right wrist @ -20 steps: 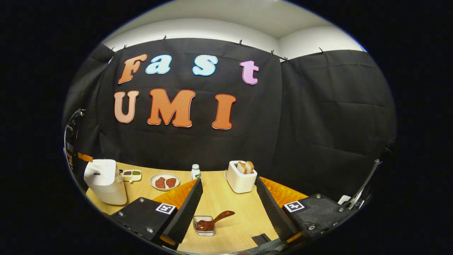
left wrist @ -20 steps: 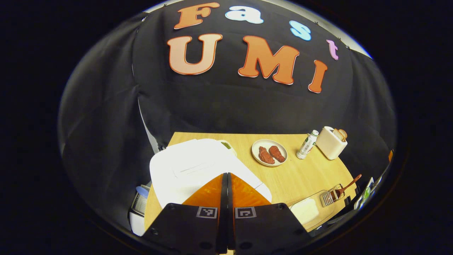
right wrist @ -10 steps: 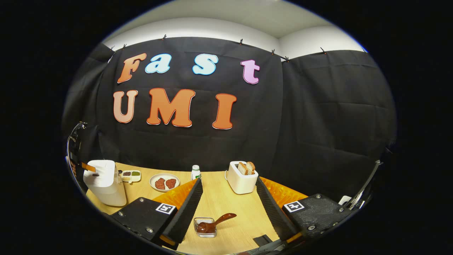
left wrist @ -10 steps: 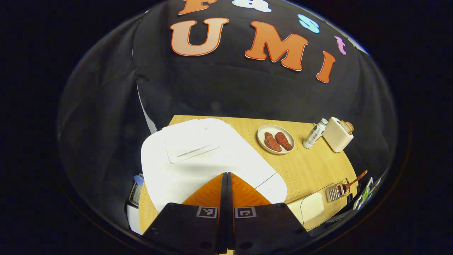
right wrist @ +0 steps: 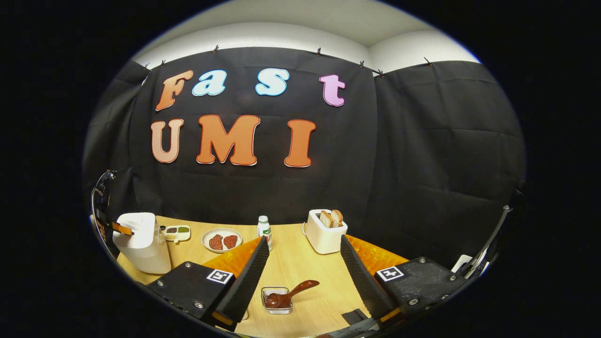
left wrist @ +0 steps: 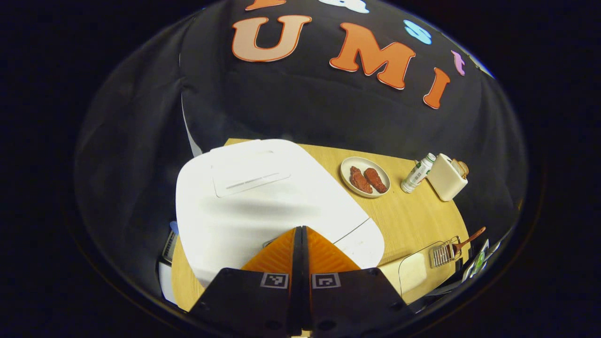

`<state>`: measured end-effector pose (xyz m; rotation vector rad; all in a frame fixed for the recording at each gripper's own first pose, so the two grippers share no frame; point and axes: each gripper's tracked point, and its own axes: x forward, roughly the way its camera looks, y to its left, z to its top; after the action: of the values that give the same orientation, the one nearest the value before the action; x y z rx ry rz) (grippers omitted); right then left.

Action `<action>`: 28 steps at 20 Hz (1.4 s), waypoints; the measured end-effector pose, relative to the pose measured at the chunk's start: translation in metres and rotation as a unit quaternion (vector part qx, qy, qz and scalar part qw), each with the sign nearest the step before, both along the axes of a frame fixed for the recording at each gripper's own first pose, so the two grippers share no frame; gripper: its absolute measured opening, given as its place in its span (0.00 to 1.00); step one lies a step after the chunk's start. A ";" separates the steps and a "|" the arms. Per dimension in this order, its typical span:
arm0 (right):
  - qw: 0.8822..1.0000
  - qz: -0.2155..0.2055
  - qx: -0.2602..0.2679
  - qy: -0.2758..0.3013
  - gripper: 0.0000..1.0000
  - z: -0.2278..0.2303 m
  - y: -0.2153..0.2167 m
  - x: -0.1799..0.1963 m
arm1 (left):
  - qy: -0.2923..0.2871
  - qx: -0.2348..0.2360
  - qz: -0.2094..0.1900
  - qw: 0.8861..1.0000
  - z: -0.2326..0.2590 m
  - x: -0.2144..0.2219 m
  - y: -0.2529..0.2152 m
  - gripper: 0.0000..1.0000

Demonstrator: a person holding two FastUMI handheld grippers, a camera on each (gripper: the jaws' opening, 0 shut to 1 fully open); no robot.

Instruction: Close the left gripper, press the button to open the rice cooker; take a wooden spoon from the chopstick holder with the right hand, scoop a spoonful of rice and pour it into the rice cooker, then put the wooden spoon back into the chopstick holder.

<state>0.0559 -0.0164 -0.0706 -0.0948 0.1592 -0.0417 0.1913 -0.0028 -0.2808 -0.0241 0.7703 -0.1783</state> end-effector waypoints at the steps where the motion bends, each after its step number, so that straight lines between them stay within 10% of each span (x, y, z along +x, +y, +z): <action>1: 1.000 0.001 0.003 0.003 0.95 -0.002 -0.002 0.002 | 0.005 -0.005 0.003 1.000 -0.002 -0.002 0.001 0.05; 15: 0.998 0.029 0.047 -0.001 1.00 -0.024 -0.062 0.052 | -0.277 0.031 0.094 0.956 0.223 -0.042 -0.037 0.04; 28: 0.962 0.060 0.232 0.131 1.00 -0.171 -0.046 0.089 | -0.358 0.070 0.202 0.909 0.283 -0.132 -0.046 0.08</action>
<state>0.1451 -0.0624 -0.2413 0.3608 0.4240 0.1303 0.0592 -0.0488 0.0025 0.0181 0.0285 0.2587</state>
